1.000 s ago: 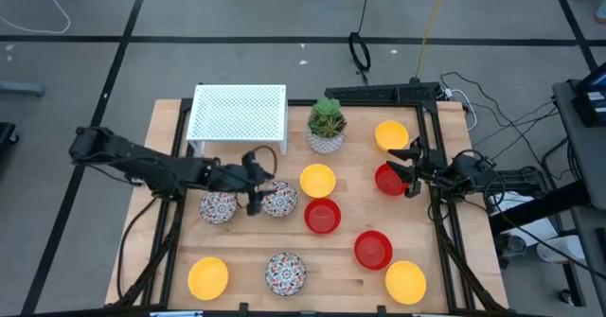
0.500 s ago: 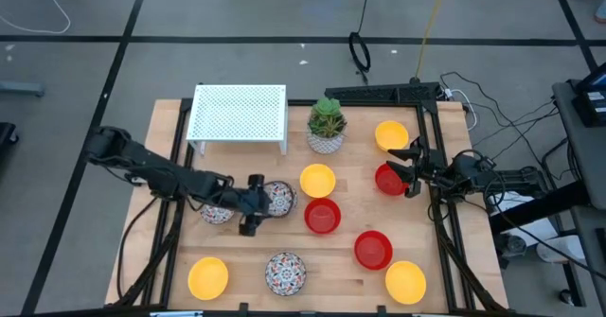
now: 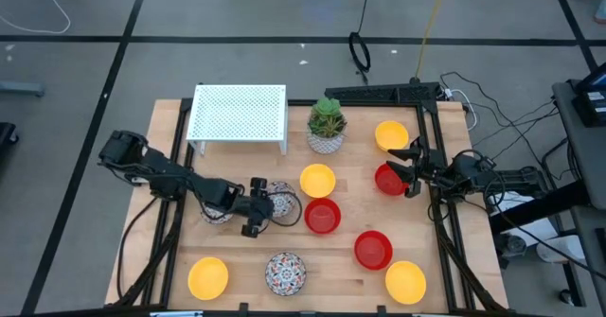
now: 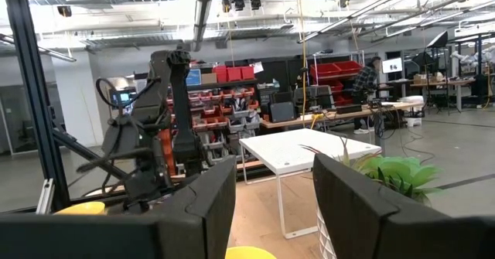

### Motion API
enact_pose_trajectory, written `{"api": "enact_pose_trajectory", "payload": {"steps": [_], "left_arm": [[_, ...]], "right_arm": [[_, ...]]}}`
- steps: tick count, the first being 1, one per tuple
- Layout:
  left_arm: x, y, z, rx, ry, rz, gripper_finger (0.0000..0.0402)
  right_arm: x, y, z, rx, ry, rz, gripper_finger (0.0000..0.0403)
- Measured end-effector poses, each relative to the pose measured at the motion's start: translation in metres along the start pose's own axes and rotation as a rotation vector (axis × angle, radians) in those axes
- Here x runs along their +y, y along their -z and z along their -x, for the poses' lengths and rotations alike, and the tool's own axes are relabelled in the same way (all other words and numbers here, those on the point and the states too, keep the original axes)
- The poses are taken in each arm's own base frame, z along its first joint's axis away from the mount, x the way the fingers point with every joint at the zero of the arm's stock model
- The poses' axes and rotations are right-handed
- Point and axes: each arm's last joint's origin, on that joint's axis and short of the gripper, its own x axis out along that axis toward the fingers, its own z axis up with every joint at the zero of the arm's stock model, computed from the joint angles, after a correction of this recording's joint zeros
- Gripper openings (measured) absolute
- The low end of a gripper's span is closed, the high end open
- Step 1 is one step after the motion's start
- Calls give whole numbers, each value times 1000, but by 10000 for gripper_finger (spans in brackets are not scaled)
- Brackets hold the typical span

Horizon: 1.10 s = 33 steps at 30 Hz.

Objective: Pick & Place Mini bowls
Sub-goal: Put the orange patterned bowl on the shelf

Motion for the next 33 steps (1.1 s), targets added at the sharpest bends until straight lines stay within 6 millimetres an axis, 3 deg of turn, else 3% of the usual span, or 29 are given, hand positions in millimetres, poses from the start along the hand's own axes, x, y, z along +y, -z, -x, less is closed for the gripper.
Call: {"api": "enact_pose_trajectory", "payload": {"steps": [6,8,13,19,25,29,33], "left_arm": [[0,0,-3,-1,-24,-5,45],[1,-3,-2,-27,-43,16,19],[-7,-11,3,-120,-6,18,29],[-14,-28,16,-306,9,15,14],[-10,-42,40,-470,-113,-25,30],[3,-57,60,-492,-249,-86,15],[34,-75,83,-418,-391,-73,14]], "right_arm": [[0,0,0,0,0,0,160],[0,0,0,0,0,0,160],[0,0,0,0,0,0,160],[0,0,0,0,0,0,160],[0,1,0,8,1,2,160],[0,1,0,12,1,4,160],[0,1,0,15,1,4,160]]}}
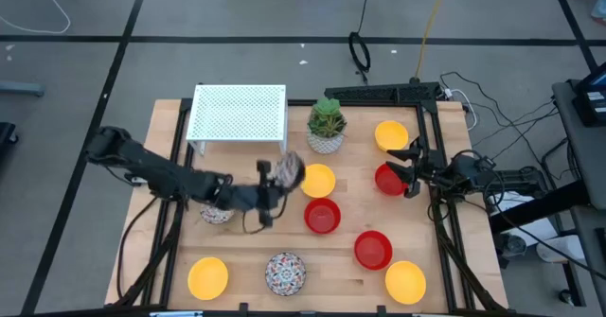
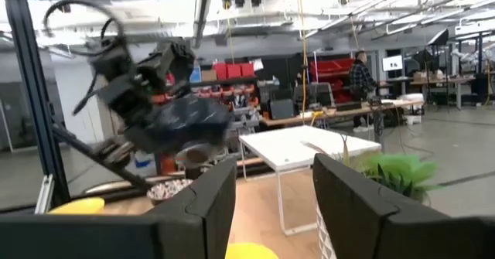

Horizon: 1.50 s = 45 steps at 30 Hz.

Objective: Pick & Place Mini bowls
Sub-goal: Put the orange patterned bowl on the shelf

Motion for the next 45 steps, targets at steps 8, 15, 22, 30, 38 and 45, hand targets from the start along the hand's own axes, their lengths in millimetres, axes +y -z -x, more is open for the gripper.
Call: {"api": "enact_pose_trajectory", "payload": {"steps": [8,15,22,30,38,45], "left_arm": [[86,-6,-13,249,-194,102,25],[155,25,-12,511,-319,191,14],[200,72,-5,734,-397,326,27],[232,113,10,868,-432,558,21],[244,135,24,987,-435,621,17],[242,141,31,1054,-392,653,25]], "right_arm": [[0,2,-1,18,1,5,160],[0,3,-1,35,2,10,160],[0,3,-1,33,2,10,160],[0,3,-1,33,2,10,160],[0,3,-1,33,2,10,160],[0,3,-1,33,2,10,160]]}}
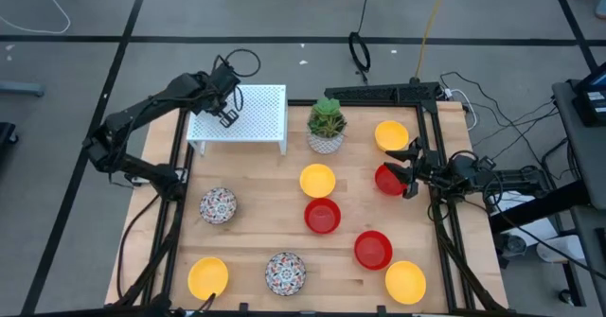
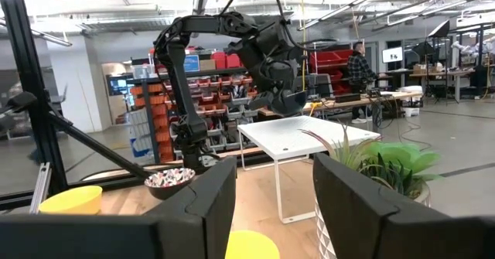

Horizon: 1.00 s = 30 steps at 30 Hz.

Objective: Pick & Place Mini bowls
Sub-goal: Put the orange patterned bowl on the shelf

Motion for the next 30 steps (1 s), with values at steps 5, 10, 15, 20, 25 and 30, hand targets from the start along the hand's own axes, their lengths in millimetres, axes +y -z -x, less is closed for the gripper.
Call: {"api": "enact_pose_trajectory", "payload": {"steps": [5,10,15,20,25,30], "left_arm": [[-1,2,0,18,11,-15,38],[-2,0,-7,40,34,-16,19],[-6,-4,-16,76,21,-37,26],[-8,-6,-22,99,15,-66,53],[-8,-4,-22,117,16,-79,48],[-9,-4,-21,119,17,-87,40]], "right_arm": [[0,0,0,0,0,0,160],[0,0,0,0,0,0,160],[0,0,0,0,0,0,160],[0,0,0,0,0,0,160],[0,0,0,0,0,0,160],[0,0,0,0,0,0,160]]}}
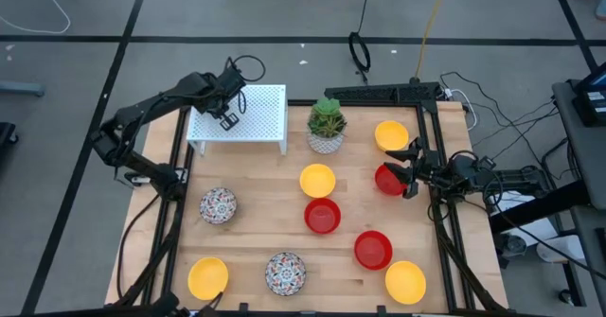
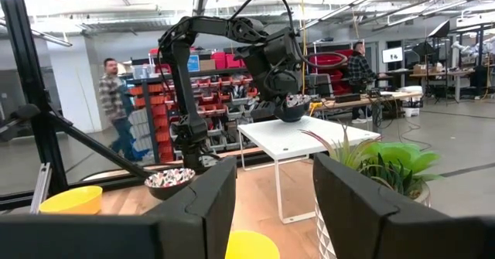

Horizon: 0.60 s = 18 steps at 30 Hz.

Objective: Pick & Place Mini bowls
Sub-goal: Put the orange patterned bowl on the shelf

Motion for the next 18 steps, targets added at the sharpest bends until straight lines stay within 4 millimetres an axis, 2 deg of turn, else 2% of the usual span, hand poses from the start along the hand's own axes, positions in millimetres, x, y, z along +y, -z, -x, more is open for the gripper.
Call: {"api": "enact_pose_trajectory", "payload": {"steps": [12,18], "left_arm": [[-10,8,4,67,9,-100,65],[-10,11,5,98,-64,-130,67]], "right_arm": [[0,0,0,0,0,0,160],[0,0,0,0,0,0,160]]}}
